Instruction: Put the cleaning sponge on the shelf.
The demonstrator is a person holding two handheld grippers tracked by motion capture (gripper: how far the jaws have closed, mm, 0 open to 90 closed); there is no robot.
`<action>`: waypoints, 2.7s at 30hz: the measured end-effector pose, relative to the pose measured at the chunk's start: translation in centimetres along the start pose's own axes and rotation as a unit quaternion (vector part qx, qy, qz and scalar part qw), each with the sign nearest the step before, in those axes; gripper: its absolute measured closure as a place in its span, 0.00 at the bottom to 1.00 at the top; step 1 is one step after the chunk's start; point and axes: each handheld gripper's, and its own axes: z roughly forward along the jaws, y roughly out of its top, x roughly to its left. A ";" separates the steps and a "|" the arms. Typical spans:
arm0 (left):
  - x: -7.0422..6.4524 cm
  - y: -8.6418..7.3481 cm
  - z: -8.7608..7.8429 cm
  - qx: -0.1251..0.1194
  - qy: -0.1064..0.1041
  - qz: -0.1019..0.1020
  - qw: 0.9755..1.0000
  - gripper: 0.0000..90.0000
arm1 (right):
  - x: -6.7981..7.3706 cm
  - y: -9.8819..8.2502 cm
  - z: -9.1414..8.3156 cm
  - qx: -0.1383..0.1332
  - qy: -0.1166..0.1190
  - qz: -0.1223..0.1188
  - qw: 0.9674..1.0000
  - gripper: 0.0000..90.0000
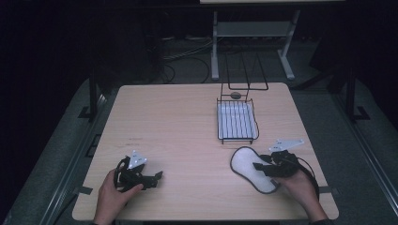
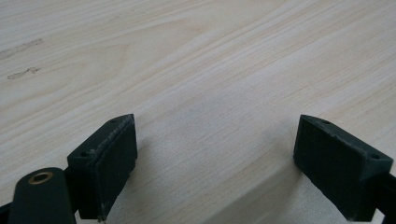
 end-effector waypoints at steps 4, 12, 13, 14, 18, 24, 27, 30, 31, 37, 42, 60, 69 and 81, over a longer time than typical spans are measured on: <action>0.0 0.0 0.0 0.000 0.000 0.000 1.000 0.14 | 0.0 0.1 -0.2 -0.004 0.003 -0.002 1.000 0.65; 0.0 0.0 0.0 -0.002 0.000 -0.002 1.000 0.14 | 0.0 0.4 -1.1 -0.024 0.018 -0.002 1.000 0.73; 0.0 0.0 0.0 -0.002 0.000 -0.002 1.000 0.14 | 0.0 0.4 -1.1 -0.024 0.018 -0.002 1.000 0.73; 0.0 0.0 0.0 -0.002 -0.001 -0.003 1.000 0.14 | 0.0 0.5 -1.2 -0.027 0.020 -0.002 0.999 0.76; 0.0 0.0 0.0 -0.003 0.000 -0.003 1.000 0.14 | 0.0 0.5 -1.5 -0.033 0.024 -0.003 0.999 0.78; 0.0 0.0 0.0 -0.002 0.000 -0.003 1.000 0.14 | 0.0 0.6 -1.8 -0.041 0.037 0.002 0.998 0.83; 0.0 0.0 0.0 -0.002 0.000 -0.002 1.000 0.14 | 0.1 0.6 -1.9 -0.043 0.041 0.004 0.998 0.85; 0.0 0.0 0.0 -0.002 0.000 -0.002 1.000 0.14 | 0.1 0.7 -2.0 -0.048 0.049 0.005 0.998 0.89; 0.0 0.0 0.0 -0.002 0.000 -0.002 1.000 0.14 | 0.1 0.7 -2.1 -0.051 0.049 0.004 0.997 0.90; 0.0 0.0 0.0 -0.002 0.000 -0.002 1.000 0.14 | 0.0 0.8 -2.6 -0.062 0.060 0.013 0.996 0.91; 0.0 0.0 0.0 -0.002 0.000 -0.003 1.000 0.14 | -0.2 0.8 -2.8 -0.068 0.062 0.013 0.996 0.92; 0.0 0.0 0.0 -0.002 0.000 -0.002 1.000 0.14 | -1.0 1.4 -4.1 -0.087 0.047 0.017 0.995 0.93; 0.0 0.0 0.0 -0.001 0.000 -0.002 1.000 0.14 | -1.9 1.8 -4.9 -0.100 0.037 0.020 0.994 0.93; 0.0 0.0 0.0 -0.002 0.000 -0.002 1.000 0.14 | -3.4 2.5 -5.9 -0.119 0.020 0.032 0.992 0.93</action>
